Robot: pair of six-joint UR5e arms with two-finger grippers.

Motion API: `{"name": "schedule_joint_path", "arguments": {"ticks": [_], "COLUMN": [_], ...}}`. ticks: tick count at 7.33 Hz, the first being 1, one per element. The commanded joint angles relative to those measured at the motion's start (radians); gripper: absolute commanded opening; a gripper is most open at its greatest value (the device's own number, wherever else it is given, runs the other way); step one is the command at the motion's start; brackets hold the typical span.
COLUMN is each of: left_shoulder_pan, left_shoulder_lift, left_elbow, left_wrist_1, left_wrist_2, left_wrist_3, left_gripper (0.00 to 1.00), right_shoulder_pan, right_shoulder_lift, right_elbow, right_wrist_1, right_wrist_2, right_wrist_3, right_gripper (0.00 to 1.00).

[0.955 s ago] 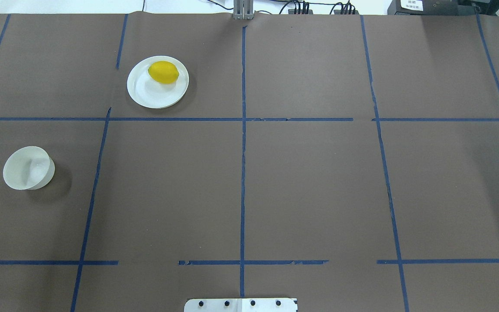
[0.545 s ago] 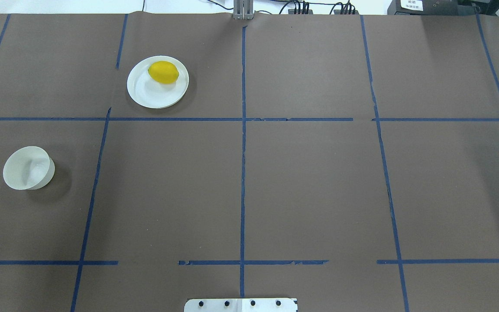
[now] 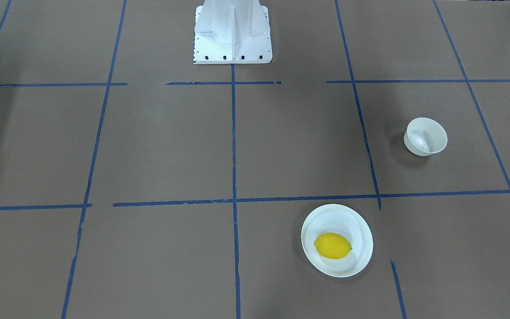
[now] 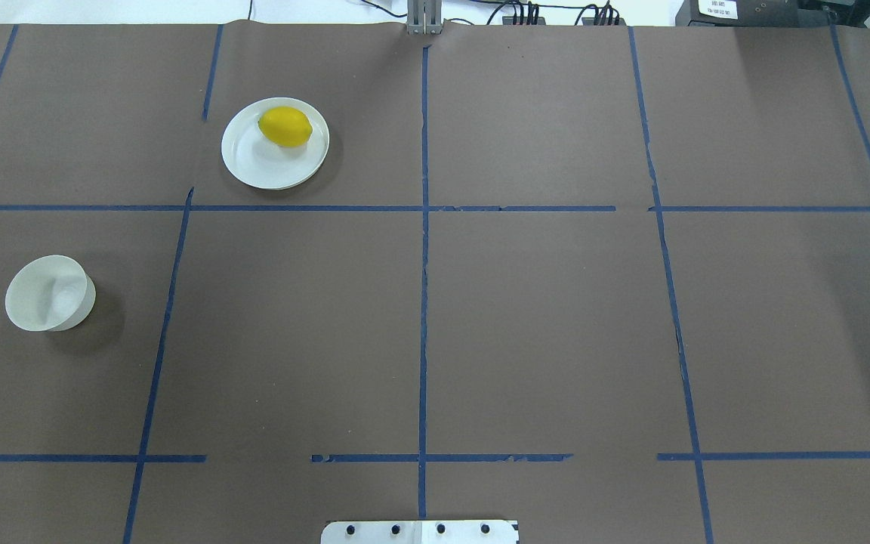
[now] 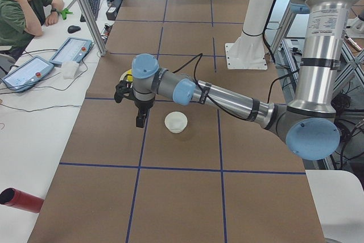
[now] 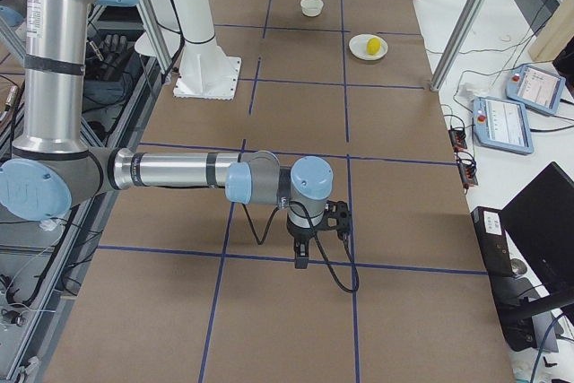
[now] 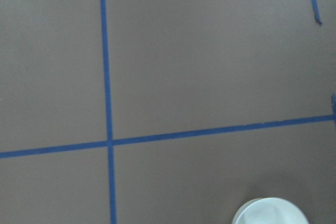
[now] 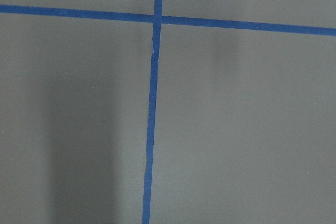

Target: Move lemon from plate to bowl

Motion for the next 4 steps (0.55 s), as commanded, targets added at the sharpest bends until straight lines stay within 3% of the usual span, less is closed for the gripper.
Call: {"name": "schedule_joint_path", "arguments": {"ticks": [1, 4], "left_shoulder_pan": [0.151, 0.253], "left_shoulder_lift": [-0.230, -0.501], "left_elbow": [0.112, 0.354], "left_wrist_1": [0.000, -0.009], "left_wrist_2": [0.055, 0.105], "left_wrist_3": [-0.266, -0.512], "left_gripper": [1.00, 1.00], "right_shoulder_pan": [0.000, 0.000], "right_shoulder_lift": [0.000, 0.000], "right_elbow": [0.000, 0.000], "right_wrist_1": [0.000, 0.000], "right_wrist_2": [0.000, 0.000], "right_wrist_3": [0.000, 0.000], "right_gripper": [1.00, 1.00]}}
